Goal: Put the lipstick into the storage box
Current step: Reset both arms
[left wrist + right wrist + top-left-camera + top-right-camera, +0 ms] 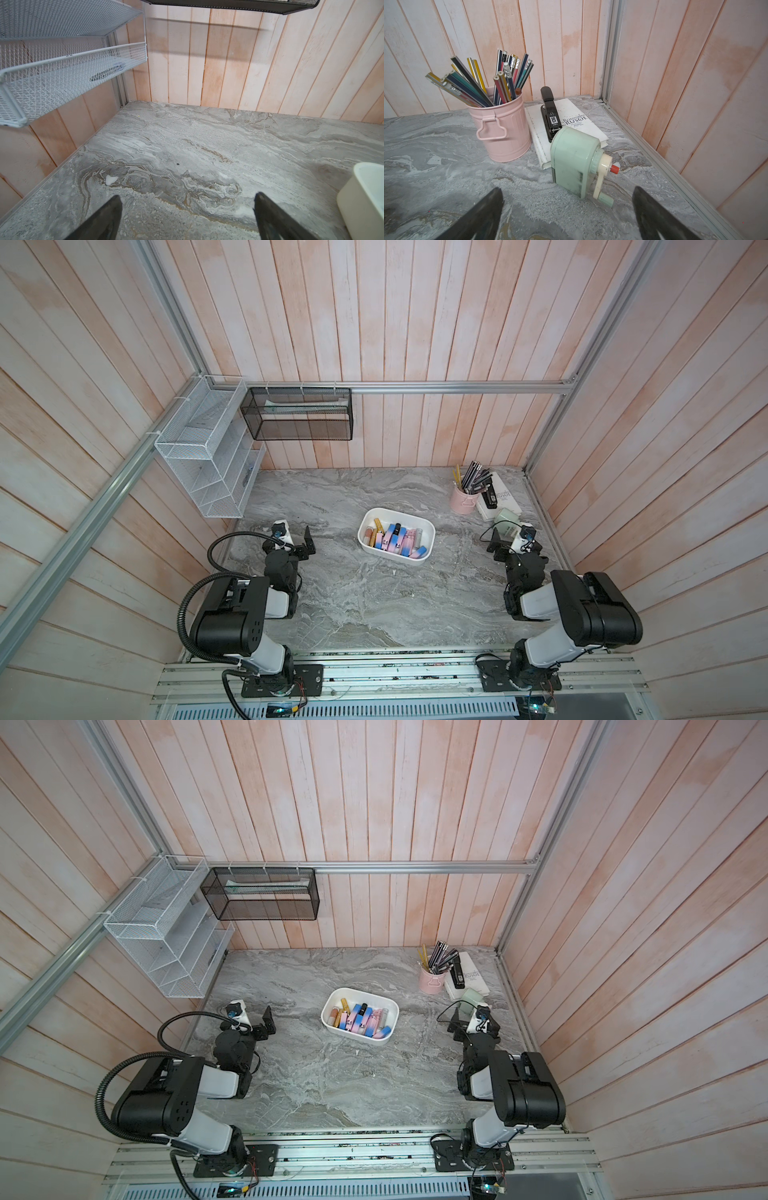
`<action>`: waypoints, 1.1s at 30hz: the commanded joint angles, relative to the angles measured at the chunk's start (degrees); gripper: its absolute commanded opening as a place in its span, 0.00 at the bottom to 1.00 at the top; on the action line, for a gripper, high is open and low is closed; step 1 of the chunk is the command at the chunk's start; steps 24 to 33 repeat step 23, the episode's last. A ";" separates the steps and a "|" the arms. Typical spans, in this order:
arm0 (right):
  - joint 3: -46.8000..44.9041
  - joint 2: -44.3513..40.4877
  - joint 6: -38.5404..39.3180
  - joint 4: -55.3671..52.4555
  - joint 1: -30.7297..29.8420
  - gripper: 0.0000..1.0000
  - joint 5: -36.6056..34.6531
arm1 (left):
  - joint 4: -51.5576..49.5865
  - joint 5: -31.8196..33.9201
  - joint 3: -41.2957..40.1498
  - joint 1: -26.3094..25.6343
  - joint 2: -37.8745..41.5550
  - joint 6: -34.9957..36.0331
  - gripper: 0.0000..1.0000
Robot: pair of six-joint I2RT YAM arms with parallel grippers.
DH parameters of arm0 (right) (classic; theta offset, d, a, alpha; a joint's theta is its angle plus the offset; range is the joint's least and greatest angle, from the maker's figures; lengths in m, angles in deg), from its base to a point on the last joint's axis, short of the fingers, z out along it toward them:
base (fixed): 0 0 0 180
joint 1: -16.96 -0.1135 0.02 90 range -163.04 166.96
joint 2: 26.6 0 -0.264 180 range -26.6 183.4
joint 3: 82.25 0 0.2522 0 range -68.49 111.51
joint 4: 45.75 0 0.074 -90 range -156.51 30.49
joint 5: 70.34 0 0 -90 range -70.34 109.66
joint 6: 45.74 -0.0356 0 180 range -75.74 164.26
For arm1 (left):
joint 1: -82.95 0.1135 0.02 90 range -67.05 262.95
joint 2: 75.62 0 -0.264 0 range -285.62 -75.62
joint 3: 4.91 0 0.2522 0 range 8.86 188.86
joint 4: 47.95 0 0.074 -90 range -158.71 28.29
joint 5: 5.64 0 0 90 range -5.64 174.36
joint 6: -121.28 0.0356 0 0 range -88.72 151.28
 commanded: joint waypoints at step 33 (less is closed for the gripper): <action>0.68 -0.06 -0.64 0.00 0.71 0.98 1.15 | -0.96 -0.99 1.14 0.69 -0.52 0.87 1.00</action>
